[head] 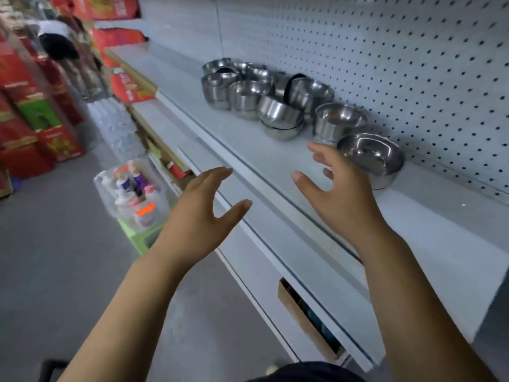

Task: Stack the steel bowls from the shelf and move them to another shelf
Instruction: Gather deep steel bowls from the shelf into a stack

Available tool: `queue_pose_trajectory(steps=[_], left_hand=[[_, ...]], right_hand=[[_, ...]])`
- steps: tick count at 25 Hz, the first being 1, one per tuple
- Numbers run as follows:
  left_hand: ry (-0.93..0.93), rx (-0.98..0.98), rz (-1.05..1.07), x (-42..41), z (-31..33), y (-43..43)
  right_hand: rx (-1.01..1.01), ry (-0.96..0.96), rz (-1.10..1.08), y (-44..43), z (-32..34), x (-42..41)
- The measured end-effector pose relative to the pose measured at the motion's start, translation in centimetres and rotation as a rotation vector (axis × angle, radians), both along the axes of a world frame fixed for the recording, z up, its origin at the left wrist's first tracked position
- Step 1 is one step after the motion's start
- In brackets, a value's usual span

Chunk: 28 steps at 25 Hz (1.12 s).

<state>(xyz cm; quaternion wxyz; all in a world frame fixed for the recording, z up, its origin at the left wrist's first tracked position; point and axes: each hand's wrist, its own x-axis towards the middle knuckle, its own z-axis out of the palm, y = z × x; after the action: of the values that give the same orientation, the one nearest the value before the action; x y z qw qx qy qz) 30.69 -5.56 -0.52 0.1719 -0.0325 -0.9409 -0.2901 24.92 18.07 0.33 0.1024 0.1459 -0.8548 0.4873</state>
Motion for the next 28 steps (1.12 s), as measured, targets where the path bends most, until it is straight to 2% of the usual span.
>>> queue_pose_trajectory(steps=[4,9,15,17,21,28], left_hand=[[-0.039,0.051,-0.122,-7.0,-1.1,-0.7],[-0.059,0.117,-0.347,-17.6,-2.1,-0.5],[-0.222,0.107,-0.742,-25.4,-3.7,2.8],[-0.274,0.073,-0.844,-26.7,-4.6,4.4],[-0.332,0.107,-0.914,-27.4,-5.9,7.1],[-0.372,0.253,-0.949,-27.2,-7.4,9.6]], right_hand=[[0.096,0.068,-0.179,0.7,0.1,-3.9],[0.13,0.074,-0.58,1.4,-0.9,-6.2],[0.0,-0.028,-0.92,-1.2,-1.7,-5.7],[-0.059,-0.12,-1.013,-1.4,-2.0,-5.6],[-0.238,-0.209,-1.035,-0.6,-3.7,-5.2],[-0.278,-0.234,-0.88,1.7,-6.1,-6.8]])
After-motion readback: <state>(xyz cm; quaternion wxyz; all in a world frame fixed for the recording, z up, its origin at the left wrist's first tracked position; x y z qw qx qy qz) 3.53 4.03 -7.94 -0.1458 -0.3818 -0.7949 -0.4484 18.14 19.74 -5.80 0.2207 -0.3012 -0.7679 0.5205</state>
